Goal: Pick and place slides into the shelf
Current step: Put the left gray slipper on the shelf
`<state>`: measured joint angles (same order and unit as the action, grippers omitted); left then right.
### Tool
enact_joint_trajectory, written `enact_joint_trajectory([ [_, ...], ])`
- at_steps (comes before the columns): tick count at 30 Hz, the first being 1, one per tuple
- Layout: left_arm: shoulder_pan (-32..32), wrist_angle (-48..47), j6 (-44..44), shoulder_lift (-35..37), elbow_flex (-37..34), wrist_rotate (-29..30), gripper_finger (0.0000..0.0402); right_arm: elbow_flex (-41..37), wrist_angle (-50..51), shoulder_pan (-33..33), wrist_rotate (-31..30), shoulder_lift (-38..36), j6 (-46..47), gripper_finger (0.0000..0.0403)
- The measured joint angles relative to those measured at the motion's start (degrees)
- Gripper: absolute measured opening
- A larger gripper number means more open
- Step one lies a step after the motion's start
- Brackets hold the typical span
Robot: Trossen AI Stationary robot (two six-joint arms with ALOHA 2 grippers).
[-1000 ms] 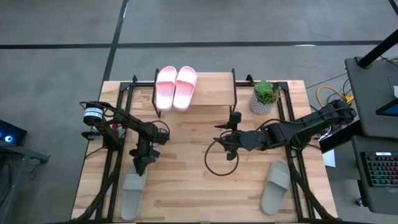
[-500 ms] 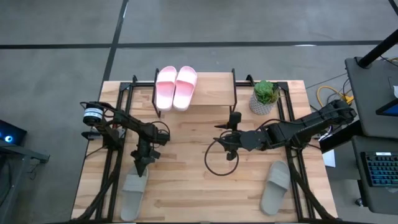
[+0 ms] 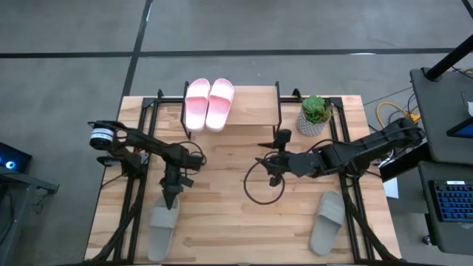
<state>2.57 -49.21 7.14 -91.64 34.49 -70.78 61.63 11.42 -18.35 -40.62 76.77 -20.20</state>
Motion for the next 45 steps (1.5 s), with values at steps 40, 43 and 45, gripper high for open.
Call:
enact_joint_trajectory([
  [40,1.2,24.1,1.4,20.4,4.6,37.1,0.0000,0.0,-0.1,-0.2,0.3,-0.6,3.3,0.0226],
  [43,1.3,27.6,0.9,20.4,4.6,40.6,0.0000,0.0,0.0,-0.2,0.3,-0.6,3.3,0.0226],
  [45,1.4,28.8,-0.3,20.4,4.6,43.1,0.0000,0.0,0.0,-0.2,0.3,-0.6,3.7,0.0226],
])
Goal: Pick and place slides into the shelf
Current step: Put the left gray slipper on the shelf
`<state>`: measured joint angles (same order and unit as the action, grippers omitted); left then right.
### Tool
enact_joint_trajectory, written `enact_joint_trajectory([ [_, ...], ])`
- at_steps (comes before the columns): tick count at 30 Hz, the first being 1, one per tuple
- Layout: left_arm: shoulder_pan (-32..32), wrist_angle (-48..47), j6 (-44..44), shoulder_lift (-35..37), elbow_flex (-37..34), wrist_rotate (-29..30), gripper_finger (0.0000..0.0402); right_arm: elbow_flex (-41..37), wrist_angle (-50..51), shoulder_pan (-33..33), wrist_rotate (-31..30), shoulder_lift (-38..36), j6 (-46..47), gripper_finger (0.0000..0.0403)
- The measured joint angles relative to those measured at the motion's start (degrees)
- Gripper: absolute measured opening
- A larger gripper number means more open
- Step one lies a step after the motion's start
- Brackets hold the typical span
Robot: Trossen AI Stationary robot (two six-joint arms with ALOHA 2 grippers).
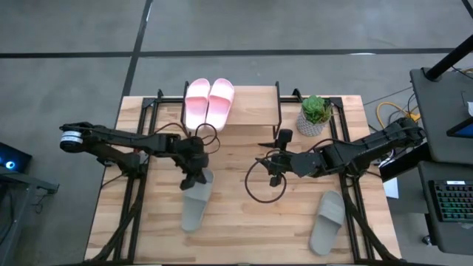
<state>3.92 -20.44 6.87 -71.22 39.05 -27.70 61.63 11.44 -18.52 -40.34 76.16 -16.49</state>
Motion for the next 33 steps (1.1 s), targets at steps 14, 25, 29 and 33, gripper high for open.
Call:
enact_joint_trajectory([
  [14,0.3,6.0,-1.8,0.0,-0.1,8.5,0.0001,0.0,0.3,0.0,0.2,0.0,0.0,0.0226],
  [25,-5.0,-4.0,-0.6,4.9,2.7,16.0,0.0000,0.0,0.3,0.0,0.2,0.0,1.5,0.0226],
  [29,-12.3,-5.7,-1.3,8.4,4.5,28.4,0.0000,0.0,0.3,0.0,0.2,0.0,2.4,0.0226],
  [33,-20.4,-6.2,-1.3,9.8,3.8,42.3,0.0000,0.0,0.2,0.0,0.2,0.0,3.0,0.0226],
])
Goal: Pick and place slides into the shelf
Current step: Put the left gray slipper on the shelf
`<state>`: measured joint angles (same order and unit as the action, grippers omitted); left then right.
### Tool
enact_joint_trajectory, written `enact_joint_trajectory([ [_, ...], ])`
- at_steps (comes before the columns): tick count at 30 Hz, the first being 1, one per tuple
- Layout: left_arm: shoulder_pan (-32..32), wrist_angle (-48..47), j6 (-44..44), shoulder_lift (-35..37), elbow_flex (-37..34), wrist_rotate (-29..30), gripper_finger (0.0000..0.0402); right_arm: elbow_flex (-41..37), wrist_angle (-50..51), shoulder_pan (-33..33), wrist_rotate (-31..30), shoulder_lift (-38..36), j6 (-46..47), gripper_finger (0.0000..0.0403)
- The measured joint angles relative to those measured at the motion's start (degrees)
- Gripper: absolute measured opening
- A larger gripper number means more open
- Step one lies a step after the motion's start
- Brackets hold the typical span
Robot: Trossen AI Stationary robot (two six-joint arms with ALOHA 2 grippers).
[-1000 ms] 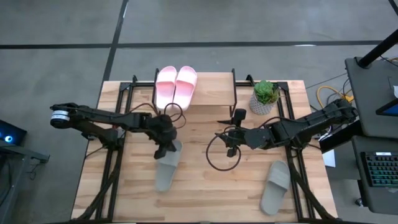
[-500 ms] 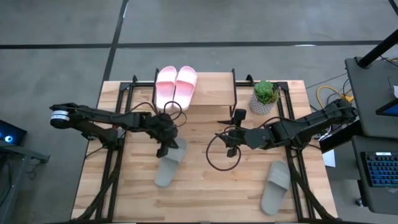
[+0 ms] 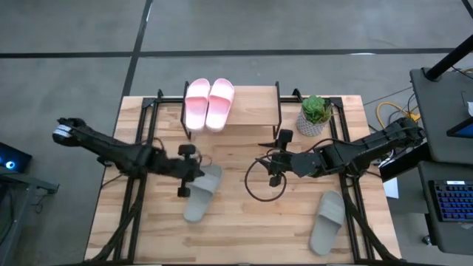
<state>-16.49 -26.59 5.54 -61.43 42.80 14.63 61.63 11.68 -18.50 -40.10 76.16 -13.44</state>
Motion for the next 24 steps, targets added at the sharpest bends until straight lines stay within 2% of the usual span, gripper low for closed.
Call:
enact_joint_trajectory([
  [4,-7.1,0.0,-0.3,-0.8,-0.7,17.4,0.0000,0.0,0.0,0.0,0.0,0.0,1.1,0.0226],
  [7,-10.2,-0.2,-0.5,-2.2,-0.8,24.2,0.0000,0.0,-0.1,0.0,0.0,0.0,1.5,0.0226],
  [11,-10.7,0.2,-0.1,-4.0,-0.4,24.0,0.0000,0.0,-0.1,0.0,0.0,0.0,1.5,0.0226],
  [15,-10.9,0.6,-0.5,-5.5,-0.4,18.1,0.0017,0.0,-0.1,0.0,0.0,0.0,1.5,0.0226],
  [17,-11.3,0.6,-0.5,-6.3,-0.4,16.7,0.0041,0.0,0.0,0.0,0.0,0.0,1.5,0.0226],
  [24,-12.4,0.2,0.4,-9.5,-0.3,17.5,0.0154,0.0,0.1,0.0,0.0,0.0,1.5,0.0226],
])
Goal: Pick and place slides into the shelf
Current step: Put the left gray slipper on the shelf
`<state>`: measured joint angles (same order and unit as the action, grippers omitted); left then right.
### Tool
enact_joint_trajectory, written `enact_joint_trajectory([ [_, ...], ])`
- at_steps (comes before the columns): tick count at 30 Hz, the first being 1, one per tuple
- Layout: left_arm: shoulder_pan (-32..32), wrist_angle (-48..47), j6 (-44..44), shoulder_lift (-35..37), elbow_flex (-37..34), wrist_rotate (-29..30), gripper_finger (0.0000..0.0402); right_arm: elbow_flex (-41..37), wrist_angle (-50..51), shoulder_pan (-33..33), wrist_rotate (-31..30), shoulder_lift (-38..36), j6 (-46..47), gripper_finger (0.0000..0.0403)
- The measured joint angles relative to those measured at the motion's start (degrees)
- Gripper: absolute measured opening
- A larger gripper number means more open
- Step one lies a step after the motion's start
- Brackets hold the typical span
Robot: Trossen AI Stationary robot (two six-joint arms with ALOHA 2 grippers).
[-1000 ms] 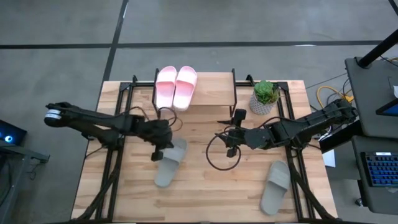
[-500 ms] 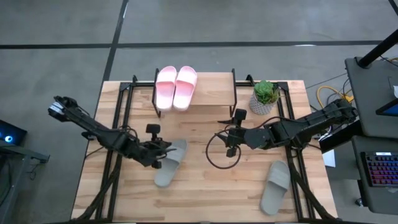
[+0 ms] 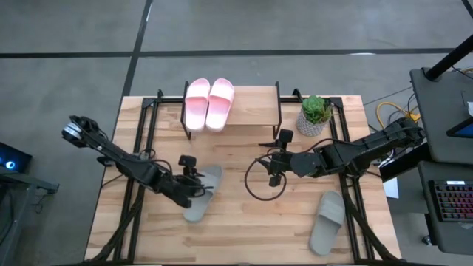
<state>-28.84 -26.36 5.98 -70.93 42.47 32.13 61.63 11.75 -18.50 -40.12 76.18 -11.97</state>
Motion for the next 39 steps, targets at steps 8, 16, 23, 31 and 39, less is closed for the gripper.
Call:
enact_joint_trajectory([
  [8,-1.4,-0.4,1.2,-5.7,0.1,0.7,0.0162,0.0,0.1,0.0,0.0,0.0,0.0,0.0226],
  [16,-3.4,-0.7,1.3,-8.8,1.3,0.7,0.0144,0.0,0.0,0.0,0.0,0.0,-0.1,0.0226],
  [23,-4.3,-2.0,2.8,-8.4,2.9,0.5,0.0143,0.0,0.0,0.0,0.0,0.0,-0.2,0.0226],
  [31,-4.3,-4.1,2.8,-13.3,2.9,3.4,0.0143,0.0,0.1,0.0,0.0,0.0,-0.2,0.0226],
  [39,-3.3,-4.3,2.7,-18.5,2.9,9.1,0.0143,0.0,0.0,0.0,0.0,0.0,-0.5,0.0226],
])
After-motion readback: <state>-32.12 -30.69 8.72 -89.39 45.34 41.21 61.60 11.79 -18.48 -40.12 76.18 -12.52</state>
